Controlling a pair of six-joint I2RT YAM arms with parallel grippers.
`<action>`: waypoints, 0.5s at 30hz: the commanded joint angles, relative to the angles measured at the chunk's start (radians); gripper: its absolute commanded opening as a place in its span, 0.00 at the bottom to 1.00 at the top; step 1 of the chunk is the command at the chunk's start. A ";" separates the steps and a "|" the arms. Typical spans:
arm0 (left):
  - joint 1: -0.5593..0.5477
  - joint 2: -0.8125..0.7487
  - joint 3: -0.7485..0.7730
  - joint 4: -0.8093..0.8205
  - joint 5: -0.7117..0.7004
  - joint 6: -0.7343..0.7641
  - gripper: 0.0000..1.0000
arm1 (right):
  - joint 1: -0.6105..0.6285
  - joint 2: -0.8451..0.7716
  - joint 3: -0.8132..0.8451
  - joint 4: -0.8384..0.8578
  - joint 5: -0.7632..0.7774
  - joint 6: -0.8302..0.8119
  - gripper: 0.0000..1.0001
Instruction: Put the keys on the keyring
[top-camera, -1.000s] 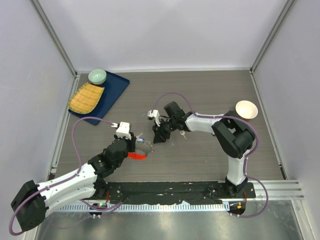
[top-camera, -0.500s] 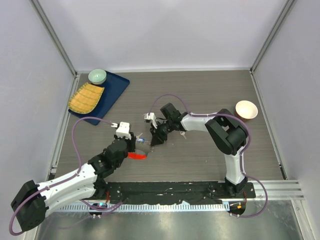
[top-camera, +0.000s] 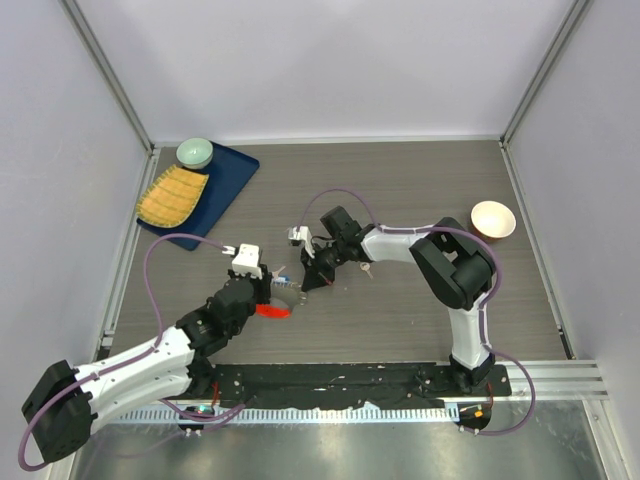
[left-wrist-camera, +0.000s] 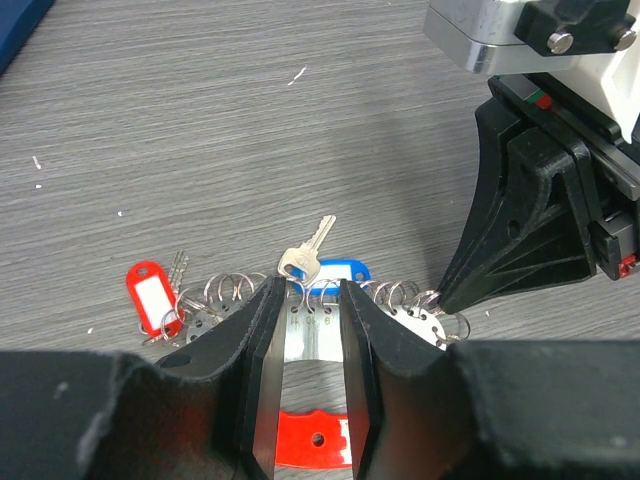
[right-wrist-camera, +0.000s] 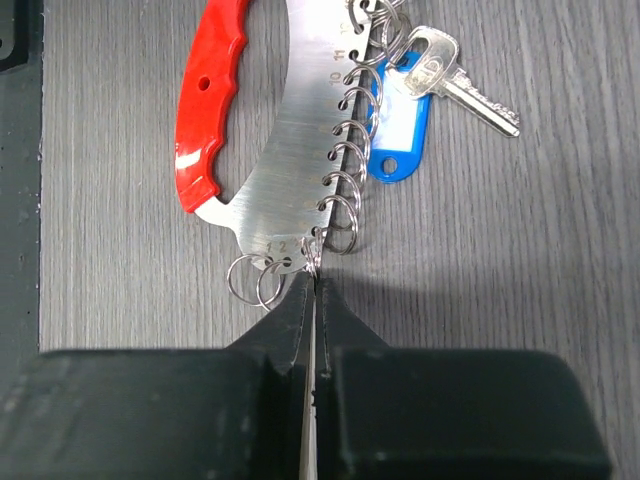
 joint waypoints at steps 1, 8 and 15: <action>0.005 -0.002 -0.003 0.060 -0.030 -0.002 0.31 | 0.008 -0.051 0.000 -0.016 0.007 -0.013 0.01; 0.005 -0.005 -0.006 0.066 -0.028 -0.006 0.32 | 0.022 -0.115 -0.029 -0.030 0.073 -0.013 0.01; 0.005 -0.059 -0.041 0.122 0.007 -0.004 0.33 | 0.043 -0.219 -0.087 0.045 0.136 0.013 0.01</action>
